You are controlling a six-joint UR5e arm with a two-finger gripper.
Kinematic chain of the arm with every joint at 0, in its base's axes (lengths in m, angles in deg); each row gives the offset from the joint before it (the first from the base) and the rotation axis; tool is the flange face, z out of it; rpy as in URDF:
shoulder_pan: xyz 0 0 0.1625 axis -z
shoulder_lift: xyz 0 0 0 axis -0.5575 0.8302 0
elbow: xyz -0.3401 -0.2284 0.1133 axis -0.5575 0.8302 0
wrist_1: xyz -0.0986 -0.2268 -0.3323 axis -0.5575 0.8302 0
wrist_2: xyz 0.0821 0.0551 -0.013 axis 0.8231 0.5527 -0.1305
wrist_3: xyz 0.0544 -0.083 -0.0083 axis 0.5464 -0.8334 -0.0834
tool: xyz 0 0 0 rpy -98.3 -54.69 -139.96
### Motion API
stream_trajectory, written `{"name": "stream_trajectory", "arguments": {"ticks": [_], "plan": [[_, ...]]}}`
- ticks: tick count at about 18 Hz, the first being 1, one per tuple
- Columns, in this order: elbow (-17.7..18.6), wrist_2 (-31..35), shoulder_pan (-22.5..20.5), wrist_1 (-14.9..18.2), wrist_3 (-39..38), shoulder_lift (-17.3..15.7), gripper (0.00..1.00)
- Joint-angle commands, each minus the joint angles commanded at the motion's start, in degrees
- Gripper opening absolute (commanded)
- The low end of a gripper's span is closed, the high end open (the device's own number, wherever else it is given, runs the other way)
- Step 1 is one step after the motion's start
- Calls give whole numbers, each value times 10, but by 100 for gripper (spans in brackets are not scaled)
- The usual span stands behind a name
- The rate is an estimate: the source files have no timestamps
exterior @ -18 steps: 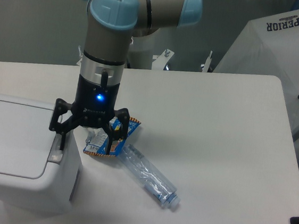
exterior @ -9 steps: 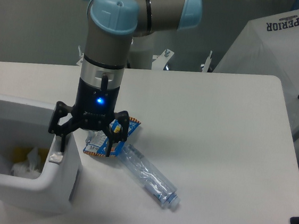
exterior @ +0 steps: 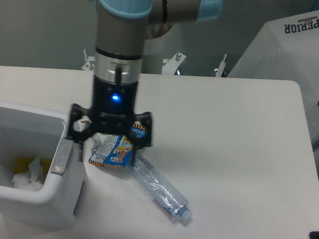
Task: Open the trash can
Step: 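Move the gripper away from the open trash can over the wrapper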
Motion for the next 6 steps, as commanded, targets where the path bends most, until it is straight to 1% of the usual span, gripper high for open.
{"name": "stream_trajectory", "arguments": {"ticks": [2,4,6], "plan": [[1,26,-9,0,24,1,100],[3,28,-27,1,33,1,100],[5,28,-37,1,41,2,100]]}}
